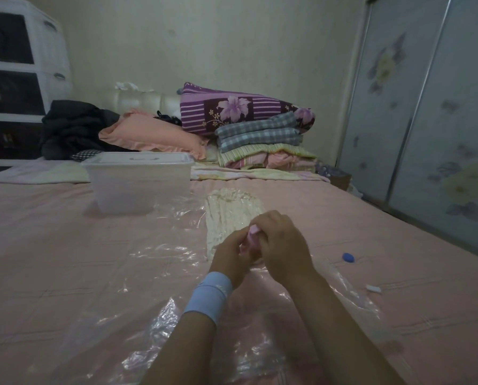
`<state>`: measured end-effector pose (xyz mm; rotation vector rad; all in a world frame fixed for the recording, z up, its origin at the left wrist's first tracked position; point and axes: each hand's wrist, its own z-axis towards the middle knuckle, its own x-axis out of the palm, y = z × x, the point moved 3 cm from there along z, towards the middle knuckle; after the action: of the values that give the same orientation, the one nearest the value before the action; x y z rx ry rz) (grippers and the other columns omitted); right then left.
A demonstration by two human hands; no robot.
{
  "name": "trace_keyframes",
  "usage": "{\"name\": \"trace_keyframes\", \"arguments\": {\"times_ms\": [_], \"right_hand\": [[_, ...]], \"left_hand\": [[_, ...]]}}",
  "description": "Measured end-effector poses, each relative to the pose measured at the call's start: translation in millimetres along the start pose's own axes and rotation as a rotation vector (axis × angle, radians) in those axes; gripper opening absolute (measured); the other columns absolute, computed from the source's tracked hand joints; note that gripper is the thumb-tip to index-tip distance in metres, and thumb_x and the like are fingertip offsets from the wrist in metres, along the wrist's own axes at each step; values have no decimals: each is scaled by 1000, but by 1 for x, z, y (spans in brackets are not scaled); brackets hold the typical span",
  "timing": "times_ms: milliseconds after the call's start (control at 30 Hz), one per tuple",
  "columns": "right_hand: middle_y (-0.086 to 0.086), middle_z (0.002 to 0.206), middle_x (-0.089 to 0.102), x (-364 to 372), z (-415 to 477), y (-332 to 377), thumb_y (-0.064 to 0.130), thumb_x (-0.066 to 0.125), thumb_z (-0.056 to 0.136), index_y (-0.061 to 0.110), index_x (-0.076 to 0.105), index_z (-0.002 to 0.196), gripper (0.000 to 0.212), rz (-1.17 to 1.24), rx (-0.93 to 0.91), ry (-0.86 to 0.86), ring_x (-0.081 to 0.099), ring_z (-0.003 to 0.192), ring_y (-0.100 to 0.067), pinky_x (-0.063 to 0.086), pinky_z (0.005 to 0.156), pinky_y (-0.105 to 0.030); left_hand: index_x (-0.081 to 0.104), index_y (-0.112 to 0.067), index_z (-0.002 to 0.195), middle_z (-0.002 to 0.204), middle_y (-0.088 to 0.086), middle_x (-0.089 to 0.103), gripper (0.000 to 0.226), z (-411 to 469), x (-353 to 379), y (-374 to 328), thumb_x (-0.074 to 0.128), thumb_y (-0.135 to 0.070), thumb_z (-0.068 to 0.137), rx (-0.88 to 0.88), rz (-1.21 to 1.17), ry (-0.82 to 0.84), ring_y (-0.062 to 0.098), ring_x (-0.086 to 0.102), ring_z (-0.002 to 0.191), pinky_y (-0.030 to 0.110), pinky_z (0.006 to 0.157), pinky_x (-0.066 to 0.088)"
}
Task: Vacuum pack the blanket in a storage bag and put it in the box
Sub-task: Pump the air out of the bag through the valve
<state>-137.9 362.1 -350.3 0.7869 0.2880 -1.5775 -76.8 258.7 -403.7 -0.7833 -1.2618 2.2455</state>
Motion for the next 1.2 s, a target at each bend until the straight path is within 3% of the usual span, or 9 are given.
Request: {"name": "trace_keyframes", "arguments": {"times_ms": [167, 267, 367, 633, 767, 867, 1000, 1100, 1200], "right_hand": [[0, 94, 58, -44, 21, 23, 23, 43, 92, 13, 66, 94, 25, 71, -113, -131, 51, 82, -16, 43, 67, -28], [-5, 100, 57, -86, 33, 42, 19, 45, 97, 6, 68, 97, 26, 113, -216, -363, 56, 87, -18, 52, 73, -25], [-8, 97, 60, -89, 36, 46, 12, 48, 97, 3, 69, 97, 23, 98, -229, -491, 56, 89, -20, 48, 77, -21], [0, 108, 59, -6, 0, -4, 25, 46, 100, 18, 66, 110, 24, -117, 70, 95, 53, 96, -21, 36, 70, -27], [-2, 94, 63, -35, 13, 18, 29, 31, 92, 13, 67, 98, 39, -5, -26, -15, 52, 84, -19, 39, 70, -28], [-2, 94, 62, -78, 28, 40, 22, 38, 95, 11, 66, 97, 30, 31, -148, -242, 55, 85, -17, 47, 73, -27], [-6, 96, 63, -91, 37, 53, 12, 46, 96, 6, 68, 98, 23, 50, -204, -450, 54, 89, -19, 42, 78, -20], [-2, 97, 62, -54, 26, 37, 16, 40, 95, 11, 67, 98, 27, 23, -134, -356, 54, 89, -19, 42, 72, -21], [3, 107, 59, -10, 4, 10, 27, 38, 96, 20, 67, 106, 31, -106, -20, -28, 55, 92, -17, 33, 63, -18]], "left_hand": [[63, -36, 112, 103, -17, 66, 35, 4, -3, -2, 71, -16, 84, -10, -2, 13, 4, 62, 95, 15, 79, 49], [59, -42, 112, 101, -26, 63, 45, 3, -7, -5, 74, -13, 81, 15, 0, 16, -10, 57, 95, 4, 75, 44], [62, -36, 117, 109, -17, 65, 45, 3, -5, 1, 76, -15, 80, 18, 9, 23, -1, 60, 99, 3, 73, 45], [64, -34, 98, 93, -9, 67, 22, 0, 4, -2, 66, -16, 87, 34, 27, 4, 8, 63, 85, 12, 71, 48], [65, -30, 106, 99, -9, 67, 28, -1, 2, -4, 67, -11, 86, 16, -7, 1, 4, 63, 87, 10, 71, 48], [63, -36, 119, 109, -16, 66, 45, 3, -2, -1, 73, -15, 81, 25, 8, 11, 8, 62, 99, 20, 85, 50], [62, -35, 121, 110, -15, 66, 47, 2, -1, 4, 74, -15, 80, 8, 12, 24, 6, 61, 101, 11, 78, 47], [64, -35, 114, 108, -11, 67, 40, 1, 0, 4, 72, -13, 81, 4, -42, 20, 9, 63, 98, 17, 79, 53], [64, -32, 103, 99, -5, 67, 23, -1, 1, 3, 66, -15, 87, 4, -32, 15, 8, 65, 88, 25, 79, 56]]}}
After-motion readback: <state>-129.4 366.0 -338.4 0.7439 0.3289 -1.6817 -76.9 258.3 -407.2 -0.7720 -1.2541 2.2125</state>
